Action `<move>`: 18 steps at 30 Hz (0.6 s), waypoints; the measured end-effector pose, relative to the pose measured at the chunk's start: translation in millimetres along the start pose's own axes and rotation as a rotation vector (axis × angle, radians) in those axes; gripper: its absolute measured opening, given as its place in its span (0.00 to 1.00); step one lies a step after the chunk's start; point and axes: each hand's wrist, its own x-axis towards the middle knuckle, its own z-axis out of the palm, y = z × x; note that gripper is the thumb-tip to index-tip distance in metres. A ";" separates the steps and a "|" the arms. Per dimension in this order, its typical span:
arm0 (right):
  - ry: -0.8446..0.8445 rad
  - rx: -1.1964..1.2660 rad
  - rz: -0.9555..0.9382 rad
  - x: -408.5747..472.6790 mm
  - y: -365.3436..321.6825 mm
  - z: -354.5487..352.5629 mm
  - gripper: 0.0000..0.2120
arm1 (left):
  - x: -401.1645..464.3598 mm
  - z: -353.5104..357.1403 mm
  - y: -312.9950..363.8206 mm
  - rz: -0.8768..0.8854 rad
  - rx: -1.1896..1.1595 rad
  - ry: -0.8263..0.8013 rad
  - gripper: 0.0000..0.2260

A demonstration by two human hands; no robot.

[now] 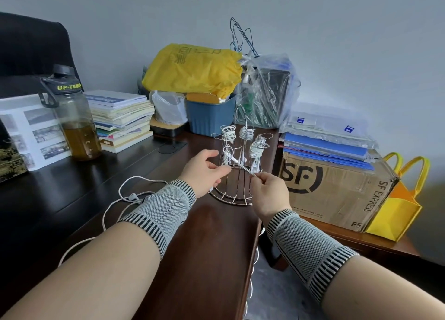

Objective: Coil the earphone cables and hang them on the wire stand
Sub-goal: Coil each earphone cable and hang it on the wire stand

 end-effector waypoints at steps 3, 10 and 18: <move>-0.026 -0.056 0.027 1.1 5.1 2.8 0.14 | 0.9 2.6 0.9 -0.019 -0.094 -0.061 0.21; -0.103 -0.063 0.031 4.5 7.8 2.0 0.12 | 1.2 14.5 -3.0 -0.095 -0.165 -0.061 0.17; -0.159 0.021 0.014 5.2 12.9 -6.3 0.14 | -44.7 25.2 4.4 -0.036 0.227 0.072 0.19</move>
